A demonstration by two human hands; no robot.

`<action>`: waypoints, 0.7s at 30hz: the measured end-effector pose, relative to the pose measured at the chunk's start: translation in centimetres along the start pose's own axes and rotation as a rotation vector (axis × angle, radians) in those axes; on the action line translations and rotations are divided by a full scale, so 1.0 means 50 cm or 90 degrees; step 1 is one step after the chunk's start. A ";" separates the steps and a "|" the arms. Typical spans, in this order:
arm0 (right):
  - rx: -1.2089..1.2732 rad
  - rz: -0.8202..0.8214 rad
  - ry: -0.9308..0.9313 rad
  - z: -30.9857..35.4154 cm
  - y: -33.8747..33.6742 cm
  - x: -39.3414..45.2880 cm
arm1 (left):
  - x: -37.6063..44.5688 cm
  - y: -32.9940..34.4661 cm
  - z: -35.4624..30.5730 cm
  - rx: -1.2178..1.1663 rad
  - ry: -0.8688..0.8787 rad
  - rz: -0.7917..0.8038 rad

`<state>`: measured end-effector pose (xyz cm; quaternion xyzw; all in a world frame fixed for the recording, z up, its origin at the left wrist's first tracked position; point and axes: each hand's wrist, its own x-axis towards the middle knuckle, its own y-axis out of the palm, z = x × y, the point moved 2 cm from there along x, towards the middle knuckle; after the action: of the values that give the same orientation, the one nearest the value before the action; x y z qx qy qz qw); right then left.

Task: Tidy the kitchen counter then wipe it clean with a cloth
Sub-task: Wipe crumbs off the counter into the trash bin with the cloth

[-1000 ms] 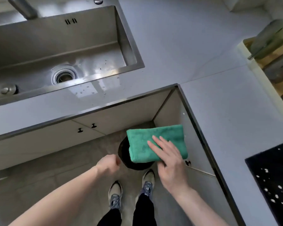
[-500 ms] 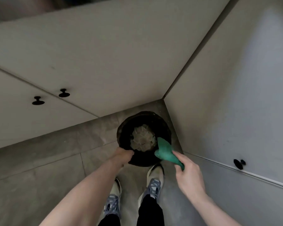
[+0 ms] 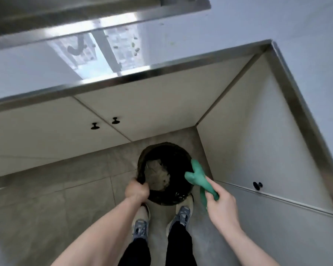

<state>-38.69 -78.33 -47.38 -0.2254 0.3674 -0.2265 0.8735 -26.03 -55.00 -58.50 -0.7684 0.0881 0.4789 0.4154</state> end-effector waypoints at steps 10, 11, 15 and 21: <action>0.004 0.032 -0.069 0.272 -0.155 -0.313 | -0.377 -0.360 0.099 -0.007 -0.019 0.019; 0.012 0.032 -0.080 0.297 -0.170 -0.338 | -0.411 -0.384 0.106 -0.011 -0.007 0.027; 0.054 0.015 -0.065 0.356 -0.229 -0.392 | -0.515 -0.450 0.137 -0.062 0.001 0.036; 0.040 0.029 -0.118 0.423 -0.265 -0.411 | -0.599 -0.529 0.188 -0.114 -0.056 -0.005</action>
<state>-38.89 -72.53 -15.56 -0.2094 0.2827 -0.1961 0.9153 -33.91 -39.14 -21.46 -0.7809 0.0237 0.5166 0.3503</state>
